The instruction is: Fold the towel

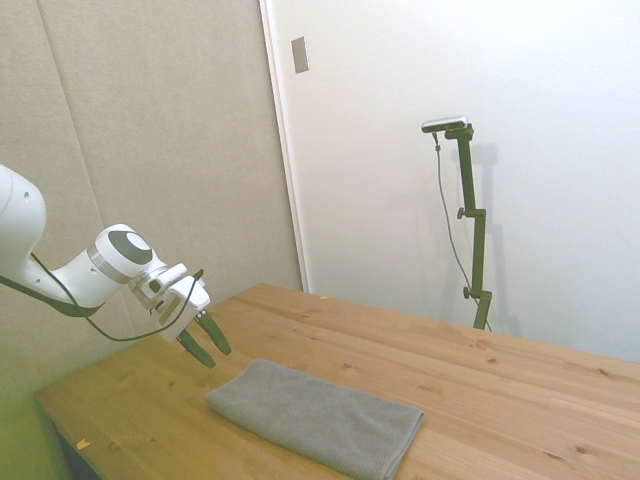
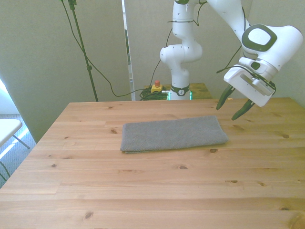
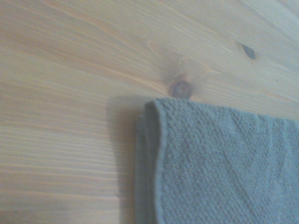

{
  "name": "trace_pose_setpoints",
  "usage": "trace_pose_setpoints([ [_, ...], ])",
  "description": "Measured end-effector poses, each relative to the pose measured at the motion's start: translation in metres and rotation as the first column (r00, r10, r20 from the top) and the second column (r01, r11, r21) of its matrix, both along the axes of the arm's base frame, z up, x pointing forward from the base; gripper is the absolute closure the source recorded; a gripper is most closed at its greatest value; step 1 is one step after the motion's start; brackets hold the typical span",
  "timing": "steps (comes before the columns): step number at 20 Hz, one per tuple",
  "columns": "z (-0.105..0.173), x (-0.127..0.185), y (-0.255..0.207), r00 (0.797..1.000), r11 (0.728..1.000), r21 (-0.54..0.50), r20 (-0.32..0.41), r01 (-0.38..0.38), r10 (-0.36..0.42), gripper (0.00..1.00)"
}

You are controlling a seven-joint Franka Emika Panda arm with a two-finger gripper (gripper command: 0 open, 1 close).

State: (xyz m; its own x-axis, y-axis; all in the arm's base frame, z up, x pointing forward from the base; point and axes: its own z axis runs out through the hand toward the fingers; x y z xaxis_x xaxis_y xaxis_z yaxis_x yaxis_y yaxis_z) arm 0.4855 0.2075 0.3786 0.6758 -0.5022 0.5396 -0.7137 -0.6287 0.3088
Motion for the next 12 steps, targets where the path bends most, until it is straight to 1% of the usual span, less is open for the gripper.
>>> trace_pose_setpoints([
  [7,-0.036,0.016,0.019,0.999,1.0,-0.009,-0.04,0.007,-0.007,0.0],
  [9,-0.042,0.021,0.019,0.999,1.0,-0.01,-0.045,0.015,-0.015,0.0],
  [12,-0.043,0.025,0.013,0.999,0.999,-0.018,-0.046,0.029,-0.029,0.0],
])
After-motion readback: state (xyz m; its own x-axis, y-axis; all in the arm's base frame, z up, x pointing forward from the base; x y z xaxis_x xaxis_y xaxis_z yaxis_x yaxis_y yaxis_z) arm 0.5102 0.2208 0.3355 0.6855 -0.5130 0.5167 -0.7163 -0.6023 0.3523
